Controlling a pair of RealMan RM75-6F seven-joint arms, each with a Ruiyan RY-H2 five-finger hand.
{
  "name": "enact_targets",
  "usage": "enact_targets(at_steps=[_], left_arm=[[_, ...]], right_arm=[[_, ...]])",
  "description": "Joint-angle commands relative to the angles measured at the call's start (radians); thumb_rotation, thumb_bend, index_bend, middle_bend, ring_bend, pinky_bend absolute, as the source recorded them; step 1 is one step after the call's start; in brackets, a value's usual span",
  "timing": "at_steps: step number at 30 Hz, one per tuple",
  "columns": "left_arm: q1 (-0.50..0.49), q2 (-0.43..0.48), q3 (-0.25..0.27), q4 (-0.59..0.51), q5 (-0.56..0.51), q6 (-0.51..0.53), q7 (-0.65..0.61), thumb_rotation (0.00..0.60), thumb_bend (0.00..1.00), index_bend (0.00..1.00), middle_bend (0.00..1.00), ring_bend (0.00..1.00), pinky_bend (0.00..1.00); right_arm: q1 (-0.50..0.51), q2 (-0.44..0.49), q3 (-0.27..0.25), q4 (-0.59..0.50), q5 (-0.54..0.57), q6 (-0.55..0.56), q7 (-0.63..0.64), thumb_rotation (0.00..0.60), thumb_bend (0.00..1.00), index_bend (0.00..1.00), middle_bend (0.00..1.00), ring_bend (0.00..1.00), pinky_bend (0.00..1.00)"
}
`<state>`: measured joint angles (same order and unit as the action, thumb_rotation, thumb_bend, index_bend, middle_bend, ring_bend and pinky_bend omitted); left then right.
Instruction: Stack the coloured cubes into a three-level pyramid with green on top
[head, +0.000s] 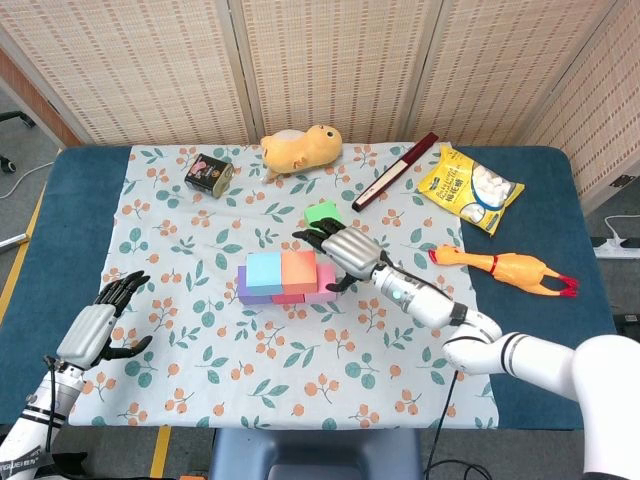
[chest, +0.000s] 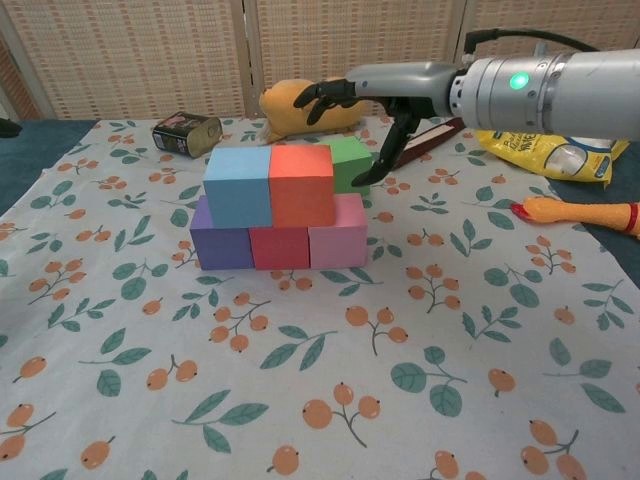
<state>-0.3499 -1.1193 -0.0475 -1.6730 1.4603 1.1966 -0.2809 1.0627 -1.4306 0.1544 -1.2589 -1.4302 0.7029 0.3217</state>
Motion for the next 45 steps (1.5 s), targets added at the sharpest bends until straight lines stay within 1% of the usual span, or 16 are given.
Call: enact_targets(at_steps=[1, 3, 5, 7, 8, 10, 13, 18, 23, 28, 34, 39, 45], left_arm=[[0.003, 0.001, -0.002, 0.005, -0.006, 0.004, -0.001, 0.6, 0.3, 0.05, 0.0, 0.0, 0.06], [0.007, 0.0, -0.008, 0.009, -0.015, 0.012, 0.004, 0.6, 0.3, 0.05, 0.0, 0.0, 0.06], [0.013, -0.004, -0.015, 0.016, -0.033, 0.023, 0.032, 0.6, 0.3, 0.06, 0.0, 0.0, 0.06], [0.019, -0.01, -0.023, 0.02, -0.057, 0.033, 0.073, 0.6, 0.3, 0.06, 0.0, 0.0, 0.06], [0.022, -0.012, -0.026, 0.02, -0.067, 0.037, 0.088, 0.6, 0.3, 0.06, 0.0, 0.0, 0.06], [0.027, -0.016, -0.03, 0.02, -0.083, 0.045, 0.123, 0.6, 0.3, 0.06, 0.0, 0.0, 0.06], [0.032, -0.018, -0.03, 0.012, -0.098, 0.047, 0.153, 0.6, 0.3, 0.06, 0.0, 0.0, 0.06], [0.042, -0.015, -0.027, 0.001, -0.103, 0.05, 0.157, 0.6, 0.3, 0.06, 0.0, 0.0, 0.06], [0.053, -0.012, -0.023, -0.002, -0.101, 0.054, 0.144, 0.6, 0.3, 0.07, 0.0, 0.0, 0.06], [0.061, -0.011, -0.019, 0.002, -0.094, 0.056, 0.128, 0.6, 0.3, 0.06, 0.0, 0.0, 0.06], [0.07, -0.011, -0.016, 0.013, -0.09, 0.056, 0.107, 0.6, 0.3, 0.06, 0.0, 0.0, 0.06], [0.077, -0.013, -0.013, 0.018, -0.079, 0.061, 0.092, 0.6, 0.3, 0.06, 0.0, 0.0, 0.06], [0.081, -0.015, -0.013, 0.021, -0.065, 0.068, 0.08, 0.6, 0.3, 0.06, 0.0, 0.0, 0.06]], right_arm=[[-0.043, 0.109, 0.006, -0.074, 0.03, 0.013, 0.021, 0.6, 0.09, 0.0, 0.11, 0.0, 0.0], [-0.053, 0.152, 0.01, -0.082, 0.062, -0.016, 0.042, 0.6, 0.09, 0.0, 0.11, 0.0, 0.0], [-0.05, 0.173, 0.01, -0.071, 0.082, -0.054, 0.058, 0.6, 0.16, 0.0, 0.11, 0.0, 0.0], [-0.04, 0.178, 0.011, -0.038, 0.104, -0.101, 0.065, 0.6, 0.29, 0.0, 0.11, 0.0, 0.0], [-0.034, 0.175, 0.011, -0.02, 0.114, -0.124, 0.066, 0.6, 0.32, 0.0, 0.11, 0.0, 0.0], [-0.014, 0.157, 0.013, 0.025, 0.135, -0.176, 0.067, 0.6, 0.39, 0.0, 0.11, 0.0, 0.0], [0.017, 0.109, 0.02, 0.094, 0.155, -0.236, 0.07, 0.6, 0.47, 0.0, 0.1, 0.0, 0.0], [0.07, 0.015, 0.038, 0.203, 0.156, -0.308, 0.09, 0.6, 0.57, 0.0, 0.1, 0.0, 0.0], [0.114, -0.064, 0.05, 0.301, 0.139, -0.353, 0.108, 0.6, 0.68, 0.0, 0.1, 0.0, 0.0], [0.144, -0.135, 0.058, 0.387, 0.128, -0.393, 0.136, 0.6, 0.73, 0.0, 0.1, 0.0, 0.0], [0.159, -0.193, 0.063, 0.457, 0.105, -0.407, 0.169, 0.6, 0.74, 0.0, 0.1, 0.0, 0.0], [0.158, -0.208, 0.056, 0.48, 0.081, -0.411, 0.193, 0.6, 0.74, 0.0, 0.1, 0.0, 0.0], [0.132, -0.182, 0.031, 0.458, 0.057, -0.407, 0.204, 0.6, 0.75, 0.0, 0.1, 0.0, 0.0]])
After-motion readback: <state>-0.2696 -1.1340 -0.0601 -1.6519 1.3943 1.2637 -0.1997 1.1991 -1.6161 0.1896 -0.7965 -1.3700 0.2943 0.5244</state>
